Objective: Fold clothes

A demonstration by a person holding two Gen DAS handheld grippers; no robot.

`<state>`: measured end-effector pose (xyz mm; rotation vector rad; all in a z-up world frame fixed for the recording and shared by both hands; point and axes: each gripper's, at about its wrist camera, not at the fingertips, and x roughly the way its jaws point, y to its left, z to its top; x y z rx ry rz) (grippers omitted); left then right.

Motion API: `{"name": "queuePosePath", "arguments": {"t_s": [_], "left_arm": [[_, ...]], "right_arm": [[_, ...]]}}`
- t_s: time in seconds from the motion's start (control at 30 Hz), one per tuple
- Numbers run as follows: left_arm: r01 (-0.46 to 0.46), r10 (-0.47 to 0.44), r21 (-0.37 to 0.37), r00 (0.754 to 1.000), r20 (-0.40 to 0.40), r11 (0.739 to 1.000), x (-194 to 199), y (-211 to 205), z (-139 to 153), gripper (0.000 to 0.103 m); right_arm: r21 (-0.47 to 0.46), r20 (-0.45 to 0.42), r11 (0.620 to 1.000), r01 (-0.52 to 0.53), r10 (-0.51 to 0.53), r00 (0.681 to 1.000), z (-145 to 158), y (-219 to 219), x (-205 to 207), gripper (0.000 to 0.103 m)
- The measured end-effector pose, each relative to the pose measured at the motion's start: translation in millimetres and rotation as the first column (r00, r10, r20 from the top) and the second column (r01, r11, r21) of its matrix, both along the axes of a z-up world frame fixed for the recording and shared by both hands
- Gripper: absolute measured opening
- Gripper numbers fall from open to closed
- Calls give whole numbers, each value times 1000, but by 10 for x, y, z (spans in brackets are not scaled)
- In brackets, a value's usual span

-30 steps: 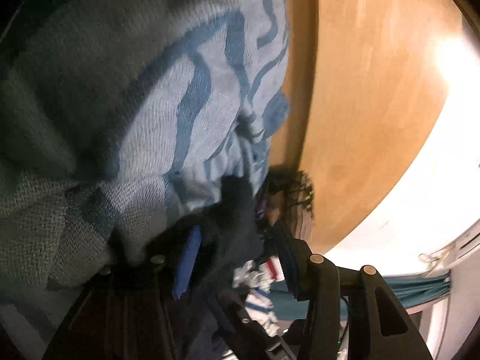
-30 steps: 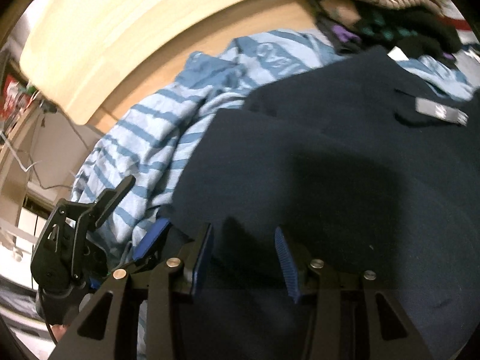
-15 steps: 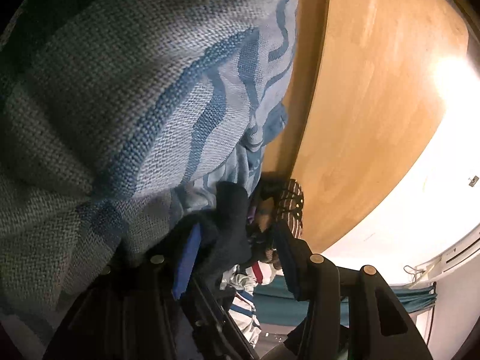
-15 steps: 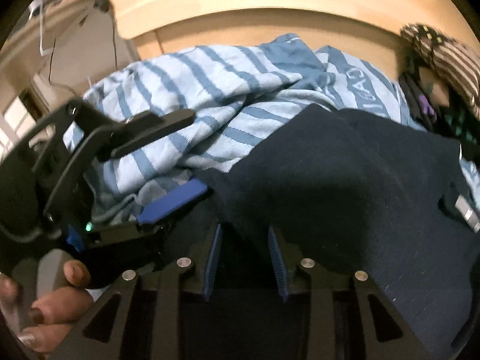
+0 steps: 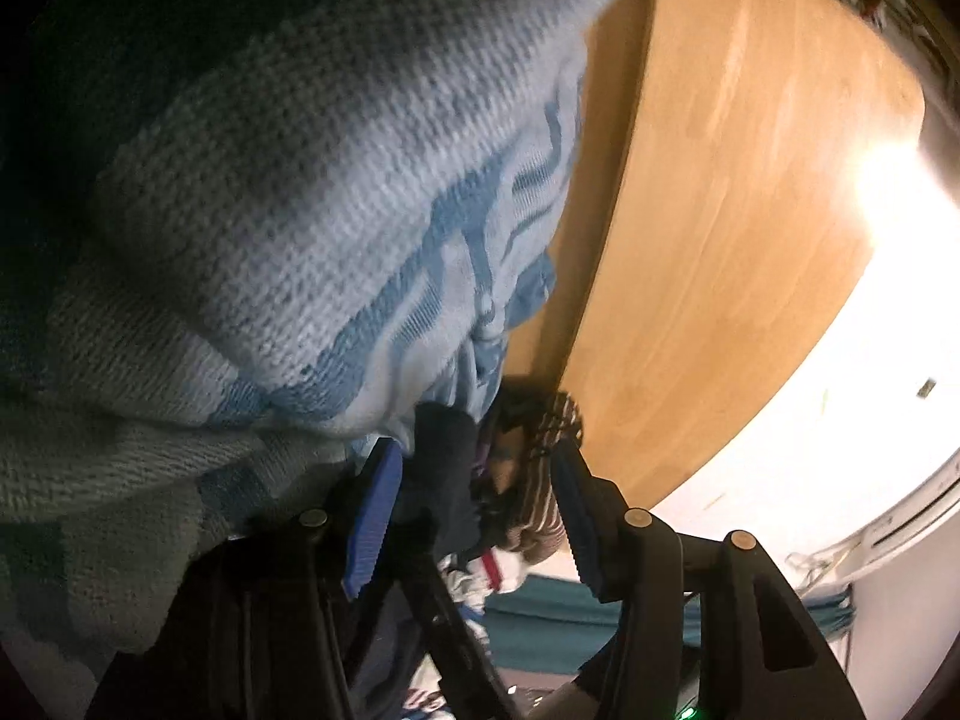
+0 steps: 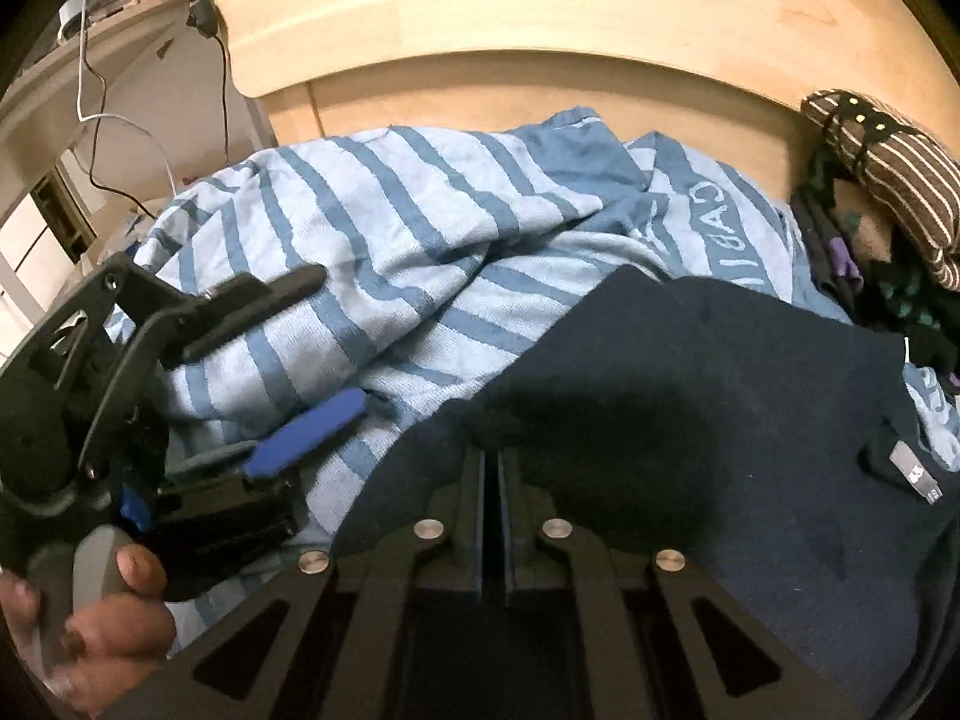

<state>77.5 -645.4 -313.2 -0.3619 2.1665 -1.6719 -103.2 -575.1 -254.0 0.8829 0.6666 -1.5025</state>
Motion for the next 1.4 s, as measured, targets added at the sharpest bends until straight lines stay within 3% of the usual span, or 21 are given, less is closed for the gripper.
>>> {"name": "queuePosePath", "arguments": {"t_s": [0.13, 0.2, 0.23, 0.27, 0.3, 0.43, 0.53, 0.67, 0.77, 0.8, 0.87, 0.97, 1.1, 1.27, 1.4], "left_arm": [[11, -11, -7, 999, -34, 1000, -55, -18, -1, 57], [17, -18, -7, 999, -40, 1000, -91, -21, -5, 58], [22, -22, -9, 999, -39, 1000, -108, -20, -3, 58], [33, -33, -13, 999, -40, 999, -146, -20, 5, 58], [41, -41, -18, 998, -42, 999, -187, -22, 14, 58], [73, -75, -50, 997, -26, 996, -311, -20, 90, 58], [130, -127, -104, 991, 33, 986, -417, 16, 187, 58], [205, -174, -198, 971, 162, 959, -530, 78, 370, 58], [202, -148, -192, 953, 264, 960, -528, 92, 329, 56], [193, -136, -168, 944, 301, 967, -461, 106, 277, 52], [152, -107, -67, 891, 442, 986, -257, 128, 140, 26], [144, -124, -13, 895, 429, 990, -203, 106, 57, 18], [114, -81, -63, 918, 389, 992, -186, 131, 176, 18], [94, -64, -72, 939, 339, 993, -145, 109, 253, 18], [104, -83, -65, 960, 267, 993, -167, 66, 267, 18]], "right_arm": [[6, 35, 1000, -13, 13, 999, 19, -47, 16, 5], [13, 102, 1000, -12, 11, 995, -9, 9, -36, 12], [15, 148, 1000, -8, 6, 989, -30, 58, -79, 22], [18, 194, 1000, -4, 1, 981, -52, 108, -121, 44], [20, 239, 1000, -1, -4, 971, -73, 157, -164, 48], [-22, 385, 996, 88, -73, 920, -29, 417, -447, 49], [-14, 303, 974, 225, -210, 929, 29, 493, -639, 45], [27, 202, 928, 372, -370, 907, 17, 537, -839, 44], [46, 167, 935, 351, -354, 920, -51, 556, -793, 44], [58, 164, 938, 342, -347, 923, -87, 570, -769, 44], [80, 158, 941, 328, -336, 928, -152, 600, -729, 44], [89, 158, 937, 337, -347, 924, -182, 668, -769, 44], [38, 216, 937, 347, -347, 913, -67, 654, -839, 44], [-23, 195, 945, 327, -316, 928, 136, 316, -859, 44], [-28, 220, 951, 307, -294, 930, 190, -74, -983, 57]]}}
